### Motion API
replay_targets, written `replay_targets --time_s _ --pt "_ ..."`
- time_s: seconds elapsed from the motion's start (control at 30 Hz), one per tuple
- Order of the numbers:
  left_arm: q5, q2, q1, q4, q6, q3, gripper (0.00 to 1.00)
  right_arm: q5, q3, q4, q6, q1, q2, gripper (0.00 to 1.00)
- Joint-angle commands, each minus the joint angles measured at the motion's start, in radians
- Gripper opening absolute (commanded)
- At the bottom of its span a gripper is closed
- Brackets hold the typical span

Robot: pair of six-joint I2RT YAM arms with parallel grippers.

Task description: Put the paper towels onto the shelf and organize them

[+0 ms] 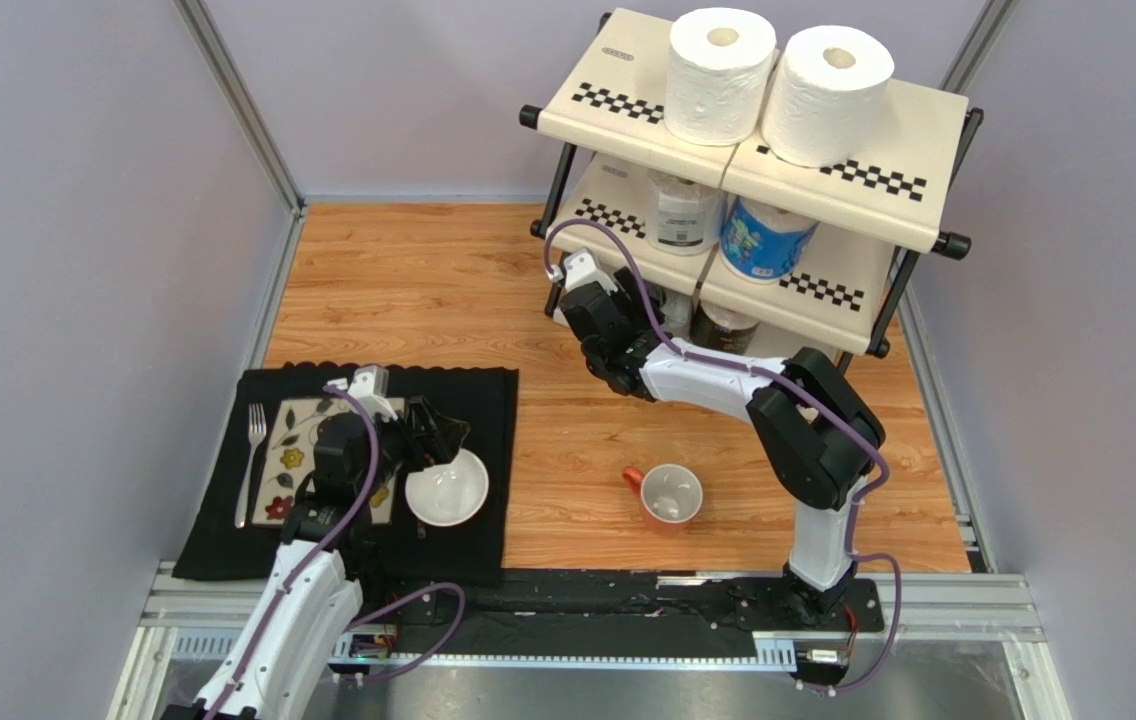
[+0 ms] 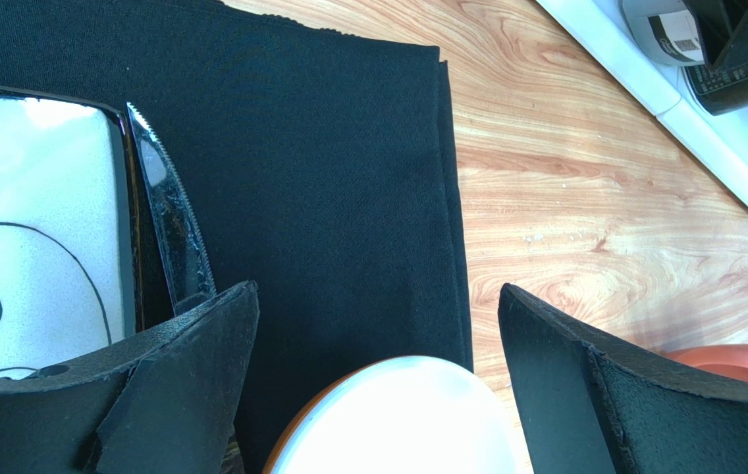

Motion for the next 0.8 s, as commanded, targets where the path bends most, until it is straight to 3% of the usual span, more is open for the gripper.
replay_targets --time_s 0.0,0.4,0.77 --pt "0.011 0.002 0.009 0.039 -0.008 -0.001 0.99 0.022 0.027 0.031 0.009 -0.012 -0.048 0.70" --pt "0.013 -0.008 0.009 0.038 -0.013 -0.007 0.99 0.059 0.010 0.065 -0.047 -0.012 -0.123 0.71" --pt "0.016 -0.011 0.009 0.034 -0.019 -0.007 0.99 0.001 -0.039 0.019 0.005 -0.008 -0.235 0.71"
